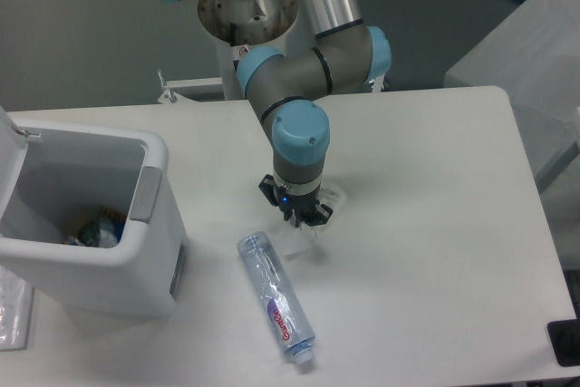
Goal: Place the trash in the trash can
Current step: 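Close the gripper on the glove and lift it, then carry the glove over the white bin and release it inside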
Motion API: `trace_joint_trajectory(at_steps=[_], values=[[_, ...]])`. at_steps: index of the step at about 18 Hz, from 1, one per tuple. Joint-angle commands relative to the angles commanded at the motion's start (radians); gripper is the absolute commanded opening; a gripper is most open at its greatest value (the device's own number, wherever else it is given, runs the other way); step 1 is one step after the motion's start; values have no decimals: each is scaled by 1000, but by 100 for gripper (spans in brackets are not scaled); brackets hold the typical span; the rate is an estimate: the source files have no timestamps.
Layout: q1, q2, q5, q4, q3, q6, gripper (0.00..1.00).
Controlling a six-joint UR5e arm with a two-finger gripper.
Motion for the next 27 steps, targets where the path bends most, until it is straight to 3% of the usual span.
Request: trace_joint_trajectory(at_steps=[7,12,15,17,24,27], values=[[29,18,-34,-3,61,-3,0],[109,61,-259,-6,123,-14,0],[144,63,-472,-14,169,-191,0],[158,63,-557,-11,221,-306,0],[143,63,-712,-6,397,-581,0],[100,80,-724,-6,454,-644,0]])
